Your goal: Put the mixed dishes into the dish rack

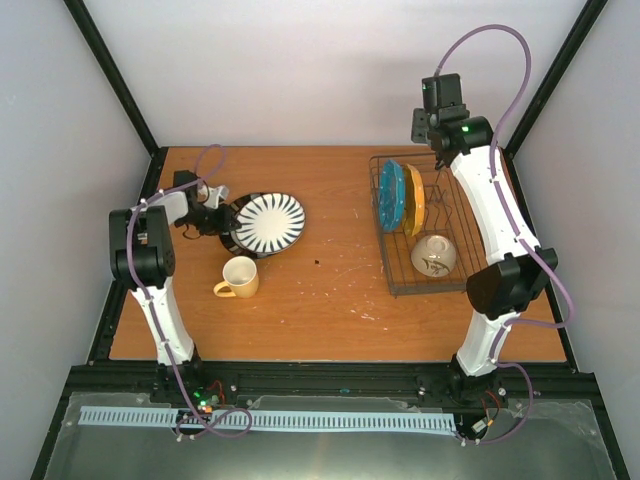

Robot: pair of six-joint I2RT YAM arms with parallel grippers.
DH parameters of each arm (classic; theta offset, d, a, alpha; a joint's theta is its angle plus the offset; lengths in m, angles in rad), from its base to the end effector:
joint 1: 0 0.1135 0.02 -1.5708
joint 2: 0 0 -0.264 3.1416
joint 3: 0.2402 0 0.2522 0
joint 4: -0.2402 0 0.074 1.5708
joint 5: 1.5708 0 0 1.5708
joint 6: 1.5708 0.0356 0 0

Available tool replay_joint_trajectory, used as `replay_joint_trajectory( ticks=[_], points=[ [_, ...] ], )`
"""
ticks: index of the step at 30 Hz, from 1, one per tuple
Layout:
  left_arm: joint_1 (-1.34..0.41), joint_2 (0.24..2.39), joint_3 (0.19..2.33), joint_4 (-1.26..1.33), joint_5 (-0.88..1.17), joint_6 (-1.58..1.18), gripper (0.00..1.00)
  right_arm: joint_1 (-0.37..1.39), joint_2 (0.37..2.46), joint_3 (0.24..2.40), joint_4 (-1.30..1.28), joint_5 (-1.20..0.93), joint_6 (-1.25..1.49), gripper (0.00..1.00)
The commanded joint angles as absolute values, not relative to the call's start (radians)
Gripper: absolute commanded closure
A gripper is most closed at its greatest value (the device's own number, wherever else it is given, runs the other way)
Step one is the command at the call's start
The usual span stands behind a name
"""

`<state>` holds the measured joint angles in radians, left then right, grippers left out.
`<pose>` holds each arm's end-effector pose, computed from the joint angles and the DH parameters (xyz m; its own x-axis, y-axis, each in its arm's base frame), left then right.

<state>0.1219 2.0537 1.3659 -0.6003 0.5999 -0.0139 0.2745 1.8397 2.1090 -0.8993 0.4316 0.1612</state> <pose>0.3983 0.0285 0.1389 -0.9539 -0.1284 -0.2714 0.0427 0.8367 -0.5460 0.3854 0.0931 0.4284 -0.5470 -0.0026 -0.8371 0.1692 0.9790 -0.1136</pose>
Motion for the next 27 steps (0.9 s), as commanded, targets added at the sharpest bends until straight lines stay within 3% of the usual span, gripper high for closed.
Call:
replay_joint_trajectory(
  ticks=[1, 4, 8, 17, 27],
  points=[
    [0.109, 2.107, 1.349, -0.615, 0.565, 0.005, 0.89, 0.273, 1.862, 2.144, -0.916, 0.421, 0.151, 0.33],
    [0.109, 2.106, 1.345, -0.613, 0.564, 0.008, 0.99, 0.276, 1.863, 2.143, -0.915, 0.398, 0.150, 0.34],
    [0.109, 2.099, 1.350, -0.612, 0.563, 0.012, 0.99, 0.277, 1.867, 2.141, -0.885, 0.247, 0.132, 0.35],
    [0.109, 2.071, 1.379, -0.619, 0.548, 0.021, 0.99, 0.377, 2.019, 2.262, -0.903, -0.396, 0.077, 0.33],
    [0.109, 1.982, 1.383, -0.615, 0.534, 0.025, 0.99, 0.459, 2.241, 2.258, -1.101, -0.618, 0.073, 0.32]
  ],
)
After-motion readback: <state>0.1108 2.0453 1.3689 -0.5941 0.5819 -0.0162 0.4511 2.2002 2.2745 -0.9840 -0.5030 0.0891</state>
